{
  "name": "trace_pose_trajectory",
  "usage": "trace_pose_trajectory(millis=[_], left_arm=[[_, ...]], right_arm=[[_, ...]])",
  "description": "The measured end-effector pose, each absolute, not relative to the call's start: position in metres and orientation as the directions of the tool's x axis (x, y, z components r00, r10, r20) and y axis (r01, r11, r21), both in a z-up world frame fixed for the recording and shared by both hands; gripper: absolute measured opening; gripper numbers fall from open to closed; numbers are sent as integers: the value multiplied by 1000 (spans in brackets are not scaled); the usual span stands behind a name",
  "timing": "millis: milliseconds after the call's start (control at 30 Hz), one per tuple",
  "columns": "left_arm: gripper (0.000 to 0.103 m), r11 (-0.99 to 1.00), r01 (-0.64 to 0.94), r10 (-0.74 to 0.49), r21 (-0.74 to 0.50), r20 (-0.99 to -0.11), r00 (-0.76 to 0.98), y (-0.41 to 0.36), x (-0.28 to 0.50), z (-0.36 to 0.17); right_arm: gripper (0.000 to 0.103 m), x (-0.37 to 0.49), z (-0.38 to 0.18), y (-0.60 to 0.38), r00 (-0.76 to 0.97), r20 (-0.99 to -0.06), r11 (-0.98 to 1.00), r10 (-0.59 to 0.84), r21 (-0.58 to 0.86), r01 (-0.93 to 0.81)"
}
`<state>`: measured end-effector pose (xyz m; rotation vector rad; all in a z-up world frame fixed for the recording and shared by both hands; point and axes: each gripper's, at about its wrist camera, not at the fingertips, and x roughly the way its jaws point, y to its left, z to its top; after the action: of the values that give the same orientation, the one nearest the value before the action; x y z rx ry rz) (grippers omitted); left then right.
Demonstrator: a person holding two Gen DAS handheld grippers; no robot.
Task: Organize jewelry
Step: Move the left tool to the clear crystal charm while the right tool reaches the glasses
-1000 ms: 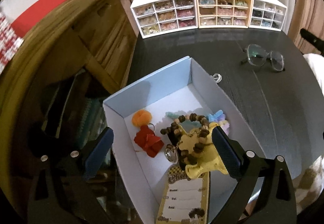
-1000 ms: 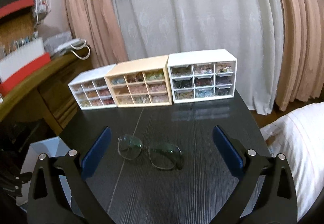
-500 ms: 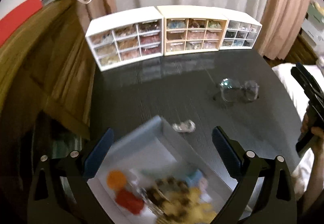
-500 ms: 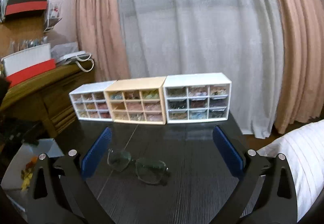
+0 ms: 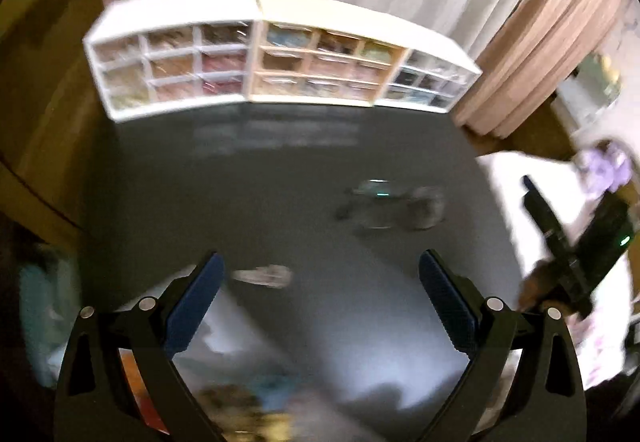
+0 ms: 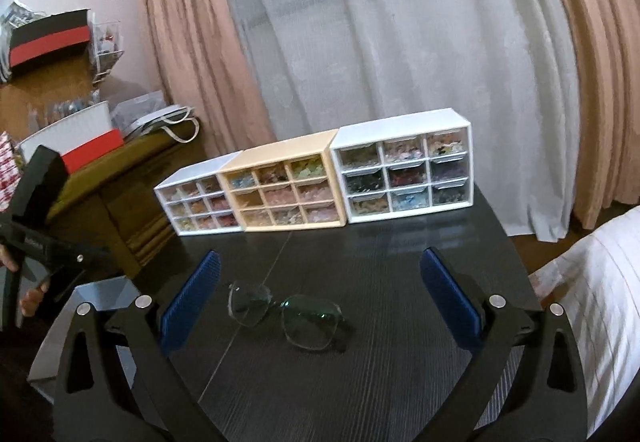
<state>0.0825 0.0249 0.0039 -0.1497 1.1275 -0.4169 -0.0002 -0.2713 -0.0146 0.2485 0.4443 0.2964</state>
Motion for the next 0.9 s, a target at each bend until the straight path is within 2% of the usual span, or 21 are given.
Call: trace_pose_trajectory(millis=[200, 500, 667, 800, 900], left_arm=[[97, 916, 327, -368, -233, -815, 448, 15, 66, 11], [98, 942, 147, -328, -302, -731, 598, 40, -10, 15], [98, 944, 186, -325, -271, -684, 654, 28, -50, 10], [98, 953, 229, -302, -199, -690, 658, 17, -54, -8], [98, 946, 234, -325, -226, -694, 643, 22, -49, -9]], right_arm=[[95, -15, -10, -273, 781, -387, 866, 490, 317, -386], [95, -24, -21, -262, 750, -446, 870, 489, 312, -382], [95, -20, -19, -259, 747, -431, 857, 506, 347, -380], [95, -20, -13, -256, 748, -414, 849, 519, 354, -393], [95, -23, -9, -257, 748, -407, 845, 524, 358, -398]])
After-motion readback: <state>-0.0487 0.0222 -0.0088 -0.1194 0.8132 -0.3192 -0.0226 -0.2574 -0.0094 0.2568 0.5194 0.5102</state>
